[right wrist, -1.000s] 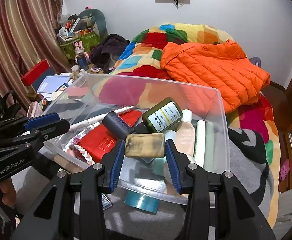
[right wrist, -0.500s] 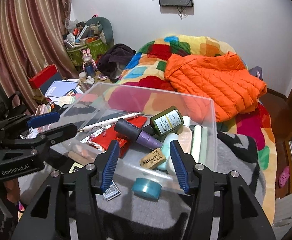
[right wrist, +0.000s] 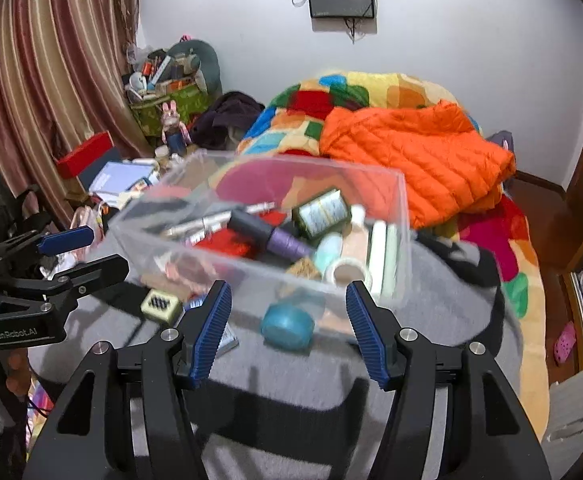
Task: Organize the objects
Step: 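Grasp the yellow dotted block with the left tool while the right tool grasps the blue tape roll, then carry the block and blue tape roll into the box and open both tools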
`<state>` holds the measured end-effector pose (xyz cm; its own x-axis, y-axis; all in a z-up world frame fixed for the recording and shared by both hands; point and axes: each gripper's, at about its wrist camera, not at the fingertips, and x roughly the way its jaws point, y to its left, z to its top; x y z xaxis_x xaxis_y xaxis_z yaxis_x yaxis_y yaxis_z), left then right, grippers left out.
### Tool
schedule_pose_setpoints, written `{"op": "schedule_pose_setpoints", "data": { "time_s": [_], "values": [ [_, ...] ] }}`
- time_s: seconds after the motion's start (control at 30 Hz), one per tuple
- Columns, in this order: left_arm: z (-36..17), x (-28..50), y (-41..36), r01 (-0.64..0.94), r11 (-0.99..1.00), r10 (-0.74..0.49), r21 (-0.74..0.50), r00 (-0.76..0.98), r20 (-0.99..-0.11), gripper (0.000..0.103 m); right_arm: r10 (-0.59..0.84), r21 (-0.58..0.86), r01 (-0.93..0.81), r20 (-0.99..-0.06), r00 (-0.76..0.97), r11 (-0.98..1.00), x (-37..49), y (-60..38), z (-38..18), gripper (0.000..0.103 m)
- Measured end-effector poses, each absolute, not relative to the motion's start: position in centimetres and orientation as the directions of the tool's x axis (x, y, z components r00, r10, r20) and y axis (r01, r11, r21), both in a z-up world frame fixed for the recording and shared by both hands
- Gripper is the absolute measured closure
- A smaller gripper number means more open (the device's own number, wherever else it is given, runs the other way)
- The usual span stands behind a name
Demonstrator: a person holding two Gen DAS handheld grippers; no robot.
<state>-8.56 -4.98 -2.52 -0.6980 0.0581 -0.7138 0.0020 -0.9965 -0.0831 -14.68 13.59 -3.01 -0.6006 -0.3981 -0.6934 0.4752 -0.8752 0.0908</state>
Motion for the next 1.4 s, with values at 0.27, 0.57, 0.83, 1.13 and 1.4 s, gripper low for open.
{"op": "schedule_pose_setpoints", "data": {
  "time_s": [0.27, 0.57, 0.83, 1.13, 1.4],
  "values": [
    [-6.8, -9.0, -4.5, -0.005, -0.998, 0.057, -0.068, -0.600, -0.798, 0.022, -0.384, 0.131, 0.453, -0.757, -0.528, -0.882, -15.4, 13.0, -6.9, 0.047],
    [-7.5, -10.6, -4.3, -0.012, -0.995, 0.086, -0.095, -0.548, -0.832, 0.047, -0.353, 0.133, 0.420, -0.787, -0.506, -0.898, -16.5, 11.8, -8.3, 0.054],
    [-7.7, -9.8, -4.0, -0.020, -0.994, 0.099, -0.105, -0.562, -0.821, 0.068, -0.380, 0.163, 0.424, -0.779, -0.499, -0.891, -16.0, 12.4, -8.5, 0.066],
    [-6.6, -8.2, -4.0, -0.030, -0.991, 0.124, -0.134, -0.606, -0.786, 0.070, -0.413, 0.181, 0.446, -0.759, -0.504, -0.877, -14.5, 12.9, -7.8, 0.066],
    [-3.6, -7.1, -3.8, -0.058, -0.988, 0.146, -0.144, -0.665, -0.733, 0.070, -0.436, 0.172, 0.467, -0.715, -0.546, -0.867, -13.1, 13.2, -5.2, 0.066]
  ]
}}
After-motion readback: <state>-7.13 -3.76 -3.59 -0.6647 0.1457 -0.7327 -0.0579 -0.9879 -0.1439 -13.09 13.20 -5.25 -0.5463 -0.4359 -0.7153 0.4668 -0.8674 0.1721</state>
